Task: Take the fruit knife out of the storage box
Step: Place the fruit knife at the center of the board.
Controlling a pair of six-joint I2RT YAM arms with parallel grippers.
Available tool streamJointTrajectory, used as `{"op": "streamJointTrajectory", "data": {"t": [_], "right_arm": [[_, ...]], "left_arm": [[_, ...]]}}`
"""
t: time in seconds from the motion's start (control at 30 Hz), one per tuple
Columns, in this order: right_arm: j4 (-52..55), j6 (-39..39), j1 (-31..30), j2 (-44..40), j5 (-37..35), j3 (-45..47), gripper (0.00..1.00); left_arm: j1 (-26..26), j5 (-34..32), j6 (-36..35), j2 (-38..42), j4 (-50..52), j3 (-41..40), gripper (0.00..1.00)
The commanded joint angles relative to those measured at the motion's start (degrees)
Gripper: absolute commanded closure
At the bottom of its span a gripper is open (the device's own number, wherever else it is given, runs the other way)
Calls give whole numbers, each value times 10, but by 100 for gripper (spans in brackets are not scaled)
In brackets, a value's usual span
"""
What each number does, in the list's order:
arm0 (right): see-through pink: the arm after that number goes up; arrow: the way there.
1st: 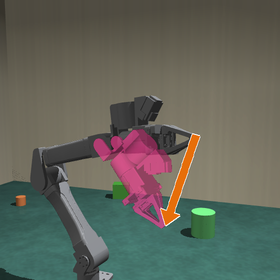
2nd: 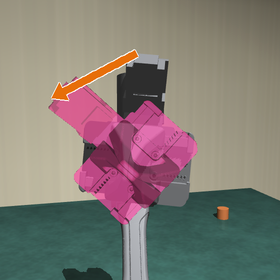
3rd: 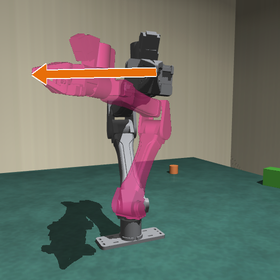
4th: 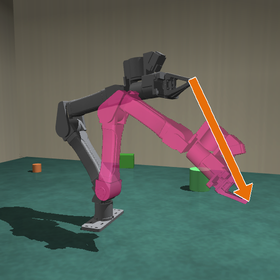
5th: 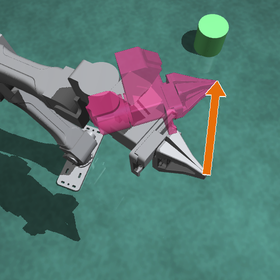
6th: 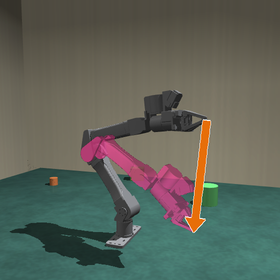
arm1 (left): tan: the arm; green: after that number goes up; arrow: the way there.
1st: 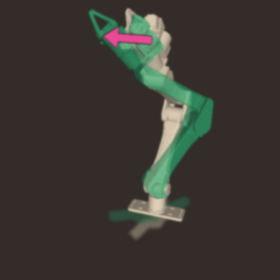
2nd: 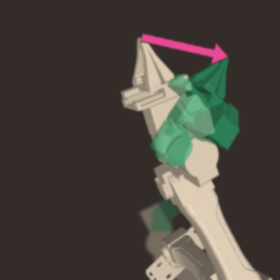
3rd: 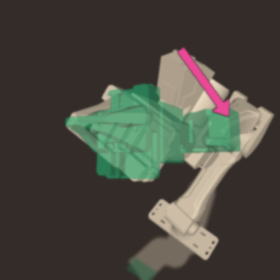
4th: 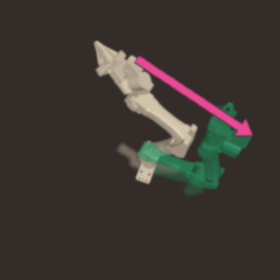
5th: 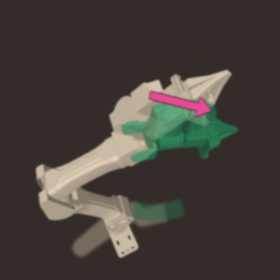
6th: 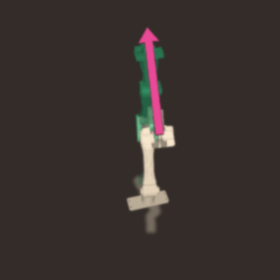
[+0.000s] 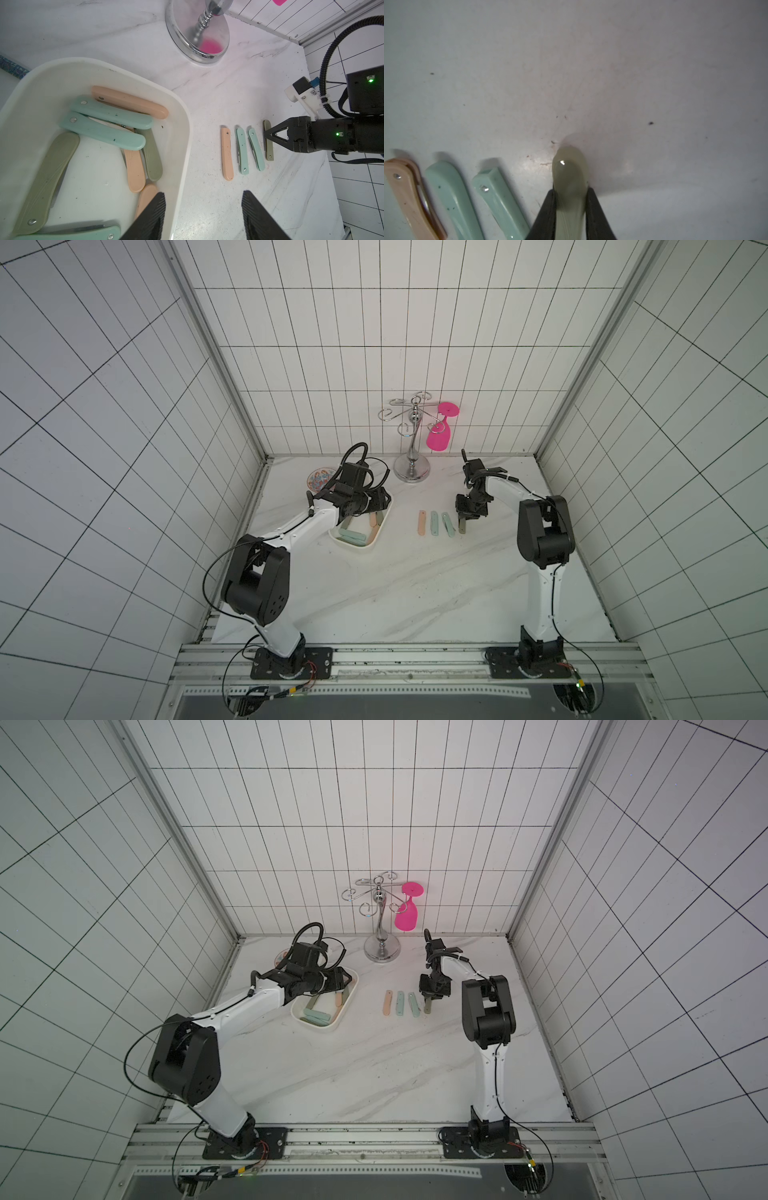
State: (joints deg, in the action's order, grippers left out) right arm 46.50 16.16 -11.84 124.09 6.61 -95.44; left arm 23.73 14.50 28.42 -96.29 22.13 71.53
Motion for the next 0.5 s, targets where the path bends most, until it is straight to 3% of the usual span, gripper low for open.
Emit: {"op": "streamJointTrajectory", "data": {"t": [0.0,0.47], "right_arm": [[30,-27,-15,30,-14,-14,84],[47,-69,-23,17,-73,4,82]], "left_arm": [[-3,-4,-11,6,3,-4,38],[-8,-1,-18,1,7,-6,38]]}}
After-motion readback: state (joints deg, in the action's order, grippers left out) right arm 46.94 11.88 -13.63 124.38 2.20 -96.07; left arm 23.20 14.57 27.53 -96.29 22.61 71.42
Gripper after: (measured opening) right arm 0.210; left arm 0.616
